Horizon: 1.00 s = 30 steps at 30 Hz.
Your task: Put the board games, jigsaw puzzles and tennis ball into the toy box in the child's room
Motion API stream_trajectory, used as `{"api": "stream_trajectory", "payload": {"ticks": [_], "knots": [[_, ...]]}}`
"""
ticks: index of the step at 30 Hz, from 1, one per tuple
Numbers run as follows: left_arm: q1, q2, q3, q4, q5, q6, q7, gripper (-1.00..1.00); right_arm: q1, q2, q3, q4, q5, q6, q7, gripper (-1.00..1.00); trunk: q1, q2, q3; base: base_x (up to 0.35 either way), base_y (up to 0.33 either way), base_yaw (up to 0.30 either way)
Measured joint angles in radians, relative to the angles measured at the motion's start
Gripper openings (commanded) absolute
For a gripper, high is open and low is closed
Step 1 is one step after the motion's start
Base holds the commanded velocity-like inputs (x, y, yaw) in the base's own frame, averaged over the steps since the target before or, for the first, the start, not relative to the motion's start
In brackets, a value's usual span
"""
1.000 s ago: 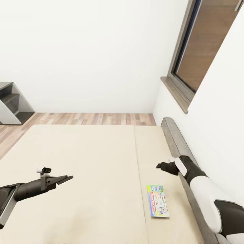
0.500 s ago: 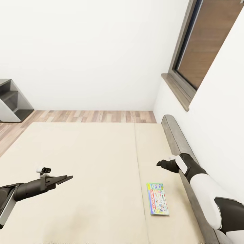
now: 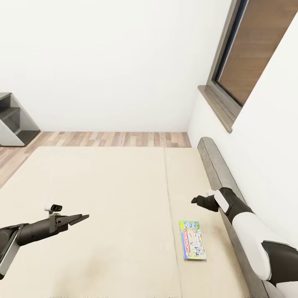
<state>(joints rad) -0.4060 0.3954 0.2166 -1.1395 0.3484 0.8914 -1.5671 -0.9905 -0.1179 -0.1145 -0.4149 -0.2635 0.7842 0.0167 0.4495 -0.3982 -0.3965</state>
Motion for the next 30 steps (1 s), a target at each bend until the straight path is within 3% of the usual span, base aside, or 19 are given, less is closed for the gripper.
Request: {"api": "stream_trajectory", "payload": {"ticks": [23, 30], "knots": [[0.000, 0.002, 0.000, 0.000, 0.000, -0.001, 0.000, 1.00, -0.006, -0.005, 0.000, -0.005, 0.001, 0.001, 0.003, 1.00, 0.000, 0.000, -0.038, 0.000, 0.000, 0.000], [0.000, 0.003, 0.000, 0.000, 0.000, -0.001, 0.000, 1.00, -0.006, -0.005, 0.001, -0.009, -0.005, 0.003, 0.032, 1.00, 0.000, 0.000, -0.050, 0.000, 0.000, 0.000]]}}
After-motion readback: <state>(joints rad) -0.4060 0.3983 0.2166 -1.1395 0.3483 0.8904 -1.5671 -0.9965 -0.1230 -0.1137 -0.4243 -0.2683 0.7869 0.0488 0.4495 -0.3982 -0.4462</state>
